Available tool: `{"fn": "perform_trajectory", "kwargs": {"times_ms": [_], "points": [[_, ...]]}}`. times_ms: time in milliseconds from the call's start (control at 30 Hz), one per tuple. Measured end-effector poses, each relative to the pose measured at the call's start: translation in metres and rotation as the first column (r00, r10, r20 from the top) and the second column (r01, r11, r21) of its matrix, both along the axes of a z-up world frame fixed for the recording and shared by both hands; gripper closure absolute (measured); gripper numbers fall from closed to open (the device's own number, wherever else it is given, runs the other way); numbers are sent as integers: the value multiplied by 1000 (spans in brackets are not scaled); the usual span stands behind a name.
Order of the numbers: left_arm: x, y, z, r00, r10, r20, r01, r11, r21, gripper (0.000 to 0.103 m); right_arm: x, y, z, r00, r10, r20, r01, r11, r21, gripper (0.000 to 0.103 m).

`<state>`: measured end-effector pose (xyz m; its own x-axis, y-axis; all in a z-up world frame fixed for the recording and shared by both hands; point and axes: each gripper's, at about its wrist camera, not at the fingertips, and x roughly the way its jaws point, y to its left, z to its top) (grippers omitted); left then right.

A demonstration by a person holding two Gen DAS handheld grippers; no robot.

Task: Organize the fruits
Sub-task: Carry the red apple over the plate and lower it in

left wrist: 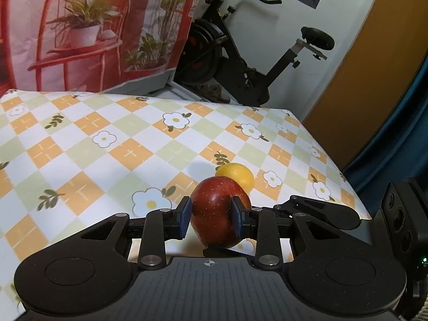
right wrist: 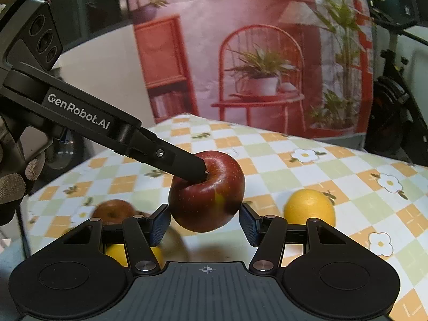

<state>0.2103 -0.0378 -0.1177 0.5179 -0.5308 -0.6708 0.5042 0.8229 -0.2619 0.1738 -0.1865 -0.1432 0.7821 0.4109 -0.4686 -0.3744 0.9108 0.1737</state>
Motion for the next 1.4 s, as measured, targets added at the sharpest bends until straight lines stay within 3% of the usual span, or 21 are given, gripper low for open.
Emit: {"fn": "perform_trajectory", "kwargs": {"times_ms": [500, 933, 1400], "points": [[-69, 56, 13, 999, 47, -27, -46, 998, 38, 69, -52, 61, 19, 984, 176, -31, -176, 984, -1, 50], [-77, 80, -11, 992, 82, -92, -78, 996, 41, 69, -55, 90, 4, 957, 258, -136, -263, 964, -23, 50], [-78, 92, -12, 987, 122, -101, -118, 992, 42, 69, -49, 101, 2, 944, 295, -145, -302, 953, -30, 50]]}}
